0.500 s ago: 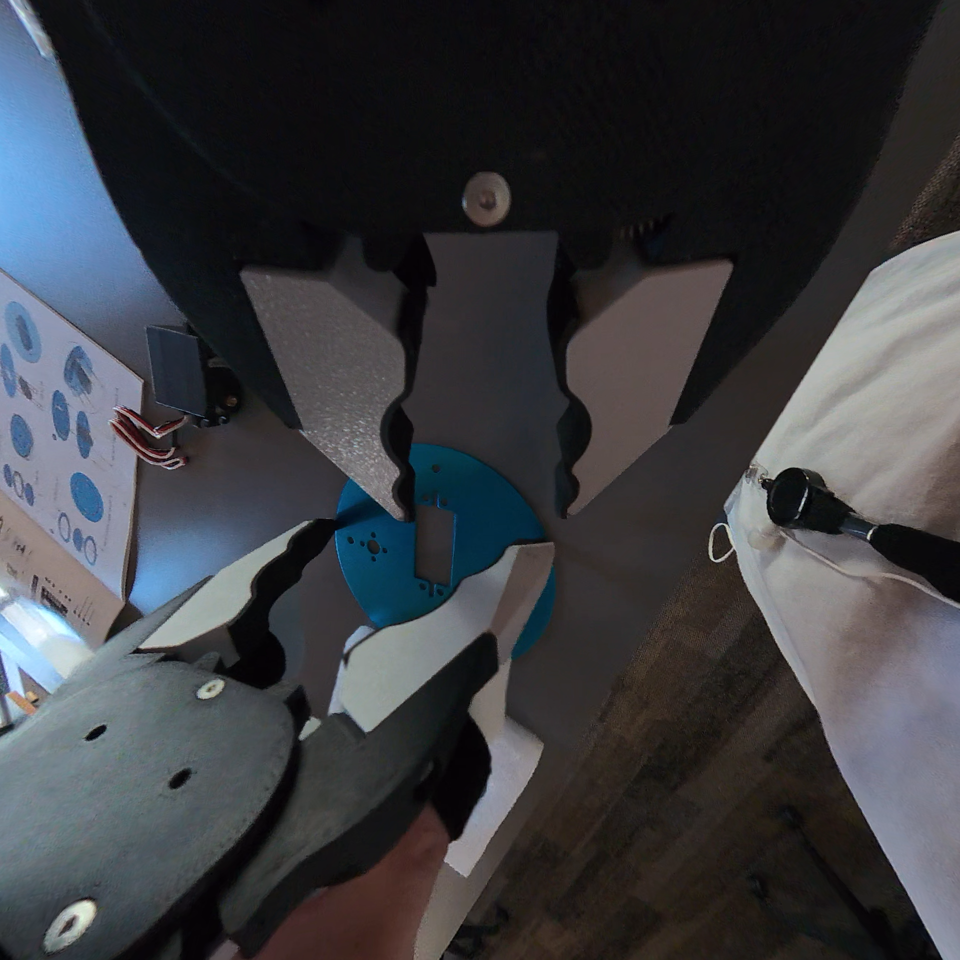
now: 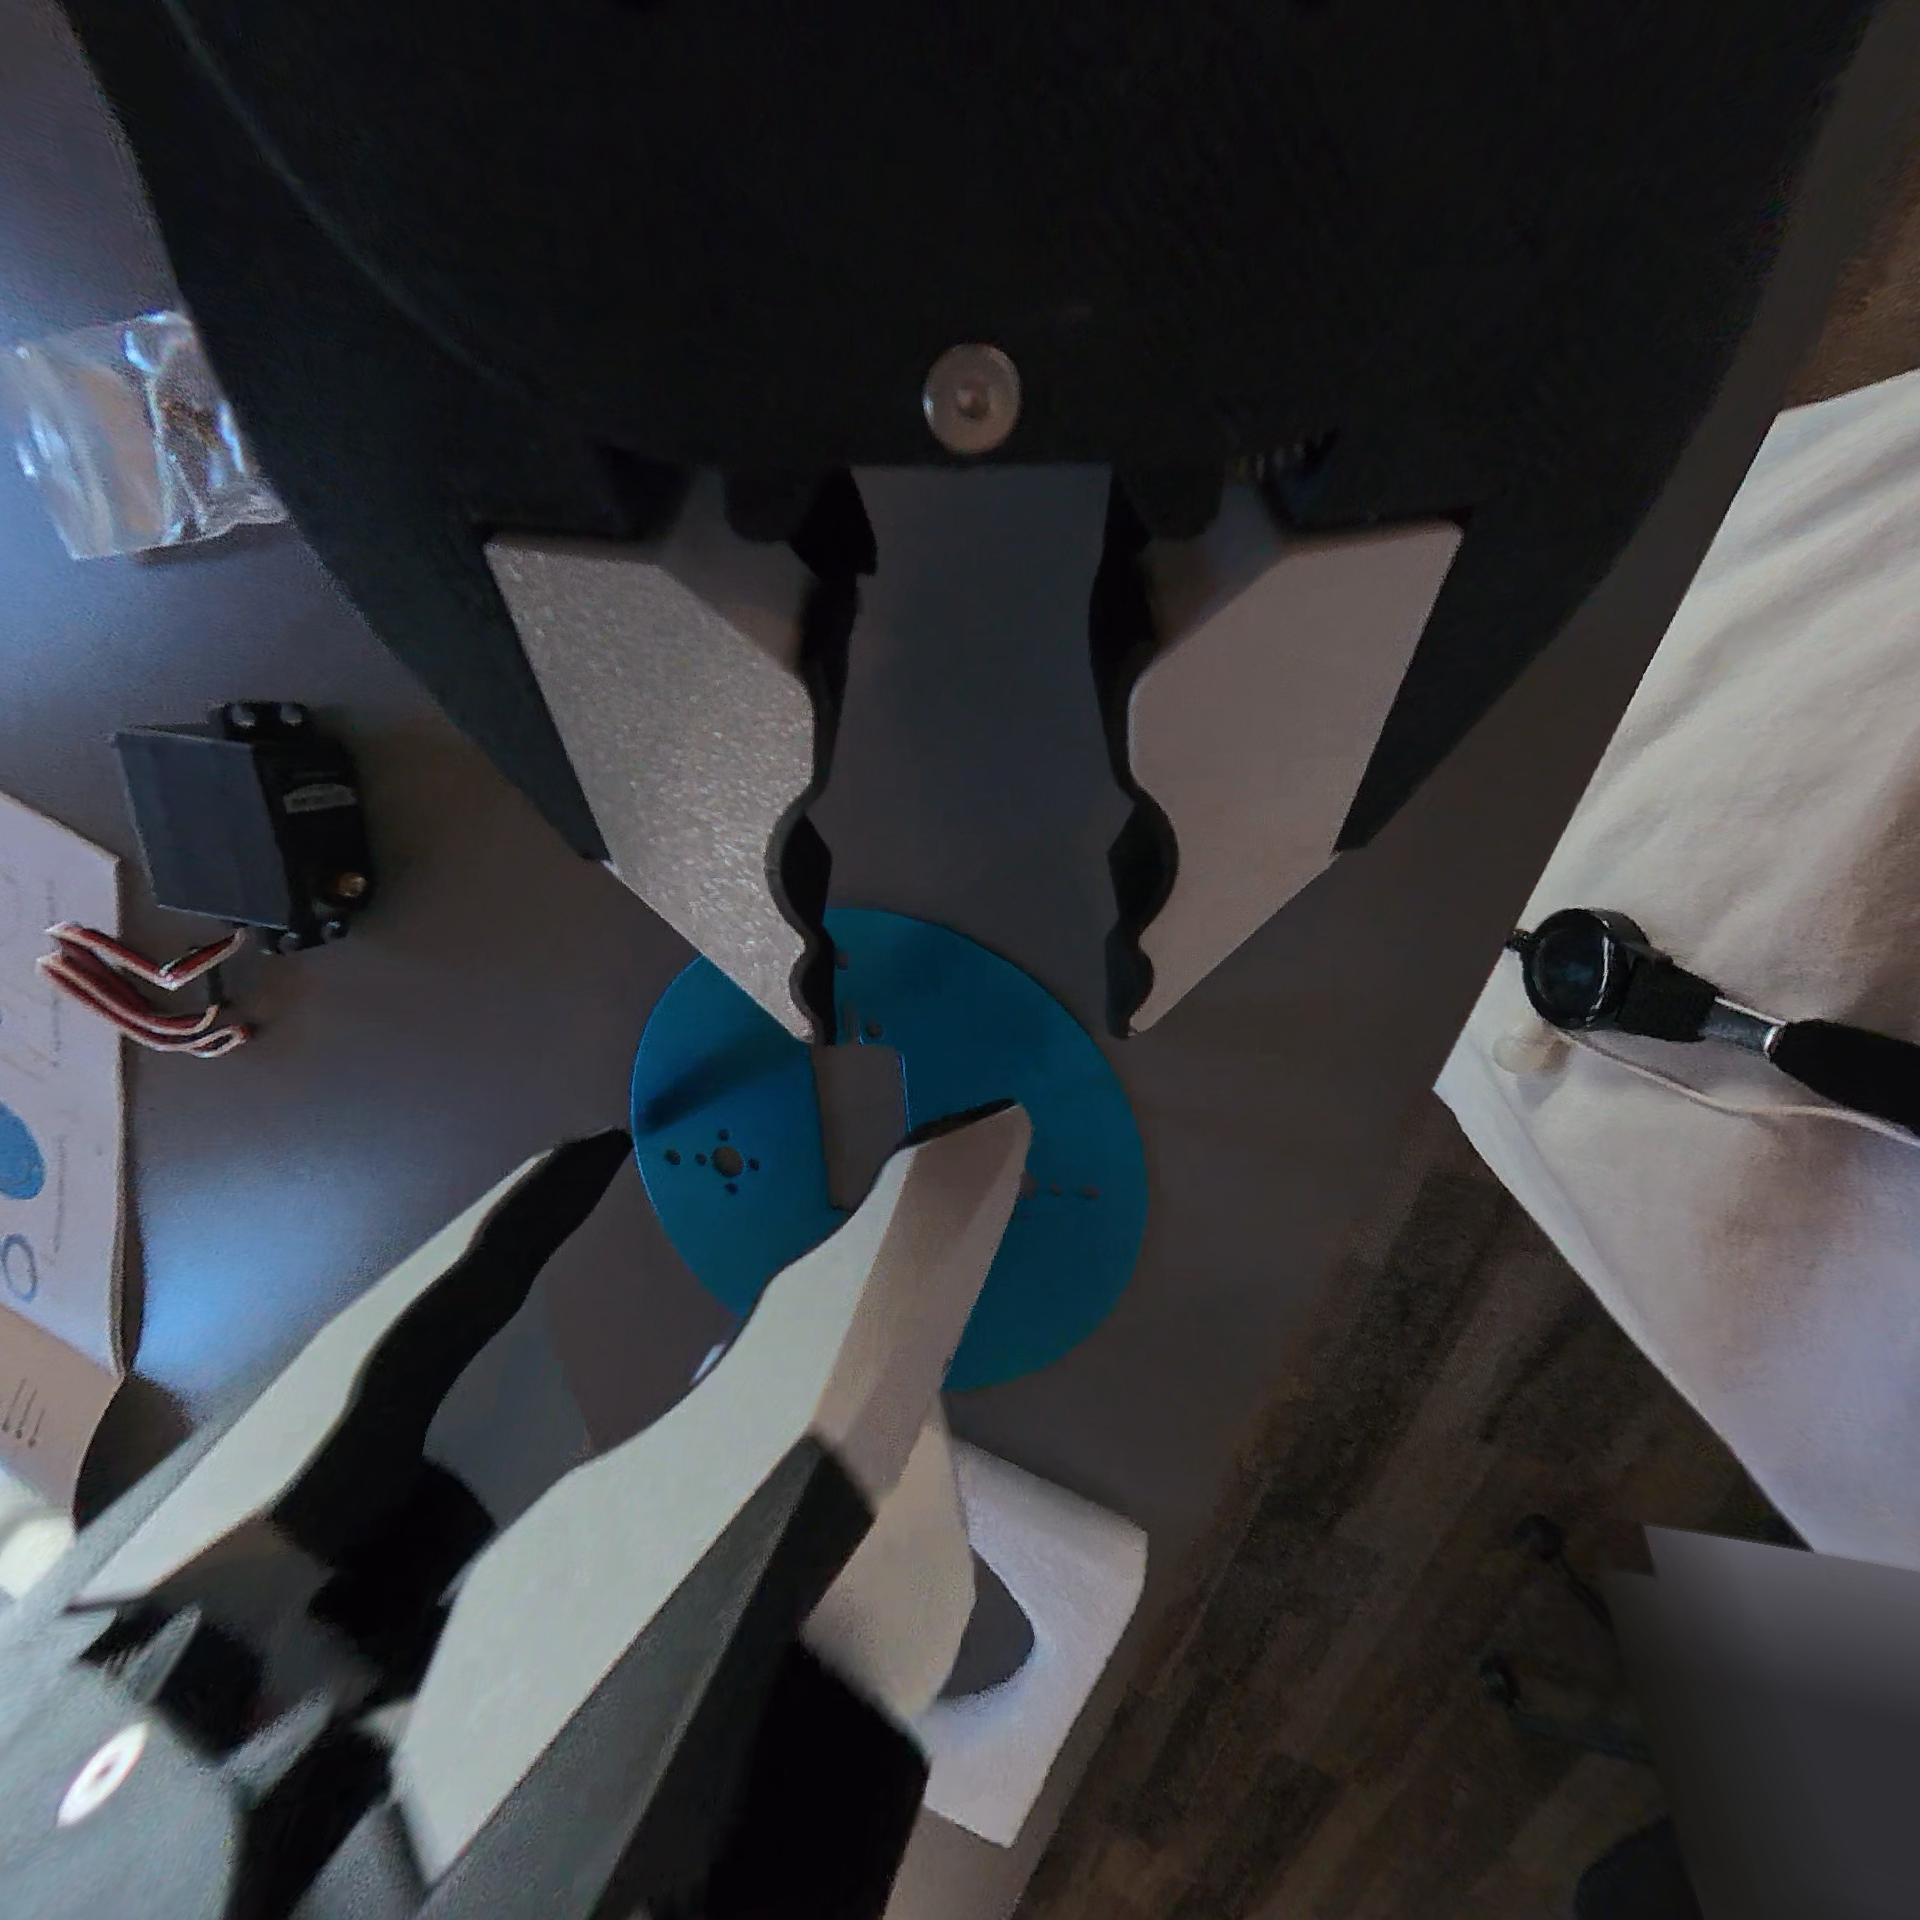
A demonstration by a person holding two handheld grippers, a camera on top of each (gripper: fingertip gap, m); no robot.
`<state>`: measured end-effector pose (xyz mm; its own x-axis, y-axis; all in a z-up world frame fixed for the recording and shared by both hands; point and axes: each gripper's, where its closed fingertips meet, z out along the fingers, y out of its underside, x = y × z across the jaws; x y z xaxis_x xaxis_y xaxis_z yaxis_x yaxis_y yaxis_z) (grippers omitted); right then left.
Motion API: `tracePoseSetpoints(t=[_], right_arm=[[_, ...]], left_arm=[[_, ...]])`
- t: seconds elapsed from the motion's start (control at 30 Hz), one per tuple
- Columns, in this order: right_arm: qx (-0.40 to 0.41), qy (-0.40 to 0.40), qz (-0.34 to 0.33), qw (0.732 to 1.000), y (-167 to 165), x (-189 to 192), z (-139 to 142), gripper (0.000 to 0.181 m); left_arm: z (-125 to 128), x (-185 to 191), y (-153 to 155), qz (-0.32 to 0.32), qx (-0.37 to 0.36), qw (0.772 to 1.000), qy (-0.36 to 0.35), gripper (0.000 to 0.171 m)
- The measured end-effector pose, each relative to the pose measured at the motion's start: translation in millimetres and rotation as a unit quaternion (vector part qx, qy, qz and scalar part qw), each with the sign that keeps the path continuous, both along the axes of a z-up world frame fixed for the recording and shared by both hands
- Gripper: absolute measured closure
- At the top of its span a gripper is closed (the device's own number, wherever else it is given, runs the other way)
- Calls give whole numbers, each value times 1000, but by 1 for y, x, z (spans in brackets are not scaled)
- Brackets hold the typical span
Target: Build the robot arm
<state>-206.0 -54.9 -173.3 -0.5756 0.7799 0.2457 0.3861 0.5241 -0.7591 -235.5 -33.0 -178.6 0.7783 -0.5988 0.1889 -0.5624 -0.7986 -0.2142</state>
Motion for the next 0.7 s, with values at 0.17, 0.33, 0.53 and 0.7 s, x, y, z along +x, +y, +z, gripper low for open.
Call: tracePoseSetpoints(t=[0.17,0.33,0.53,0.7], right_arm=[[-51,-28,-47,997,6,-5,-1,124],[-91,-63,-73,991,10,-4,-5,115],[-145,-94,-73,982,12,-2,-5,111],[-137,-94,-64,984,16,-4,-6,116]], left_arm=[[11,-27,6,81,-32,995,-55,85],[16,-40,-1,151,-95,976,-126,99],[45,-87,-25,181,24,981,-69,101],[62,-67,-74,252,75,944,-198,132]])
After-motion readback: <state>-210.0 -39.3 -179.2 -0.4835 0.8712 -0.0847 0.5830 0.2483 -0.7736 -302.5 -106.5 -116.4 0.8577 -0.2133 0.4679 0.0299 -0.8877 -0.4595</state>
